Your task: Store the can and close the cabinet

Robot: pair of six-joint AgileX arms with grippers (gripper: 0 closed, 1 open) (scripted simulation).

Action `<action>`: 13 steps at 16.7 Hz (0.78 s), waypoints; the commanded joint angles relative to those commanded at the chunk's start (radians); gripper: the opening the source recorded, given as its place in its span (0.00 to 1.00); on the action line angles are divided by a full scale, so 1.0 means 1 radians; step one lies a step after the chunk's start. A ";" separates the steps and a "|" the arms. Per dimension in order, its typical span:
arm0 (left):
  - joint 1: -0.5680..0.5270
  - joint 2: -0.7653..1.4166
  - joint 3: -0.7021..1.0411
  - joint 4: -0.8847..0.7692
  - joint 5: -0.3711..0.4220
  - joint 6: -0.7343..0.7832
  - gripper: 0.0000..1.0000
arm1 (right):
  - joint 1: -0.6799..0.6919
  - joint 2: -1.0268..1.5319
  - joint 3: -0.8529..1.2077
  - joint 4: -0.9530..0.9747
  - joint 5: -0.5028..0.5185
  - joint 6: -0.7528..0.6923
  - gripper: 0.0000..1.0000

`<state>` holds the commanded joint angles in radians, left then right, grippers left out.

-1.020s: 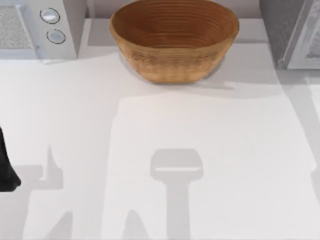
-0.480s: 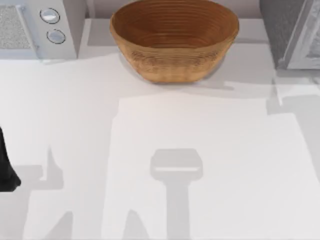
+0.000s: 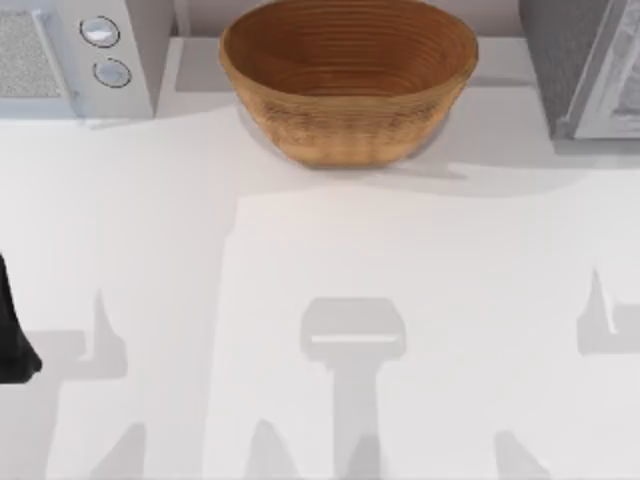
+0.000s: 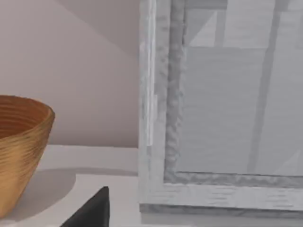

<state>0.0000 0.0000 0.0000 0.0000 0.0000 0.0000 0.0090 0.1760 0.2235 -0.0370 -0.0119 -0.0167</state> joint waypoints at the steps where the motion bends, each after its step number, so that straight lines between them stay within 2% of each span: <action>1: 0.000 0.000 0.000 0.000 0.000 0.000 1.00 | -0.003 -0.049 -0.063 0.011 0.002 0.004 1.00; 5: 0.000 0.000 0.000 0.000 0.000 0.000 1.00 | -0.009 -0.167 -0.212 0.035 0.011 0.016 1.00; 13: 0.000 0.000 0.000 0.000 0.000 0.000 1.00 | -0.018 -0.160 -0.218 0.047 0.001 0.016 1.00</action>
<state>0.0000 0.0000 0.0000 0.0000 0.0000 0.0000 -0.0086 0.0165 0.0052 0.0104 -0.0111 -0.0003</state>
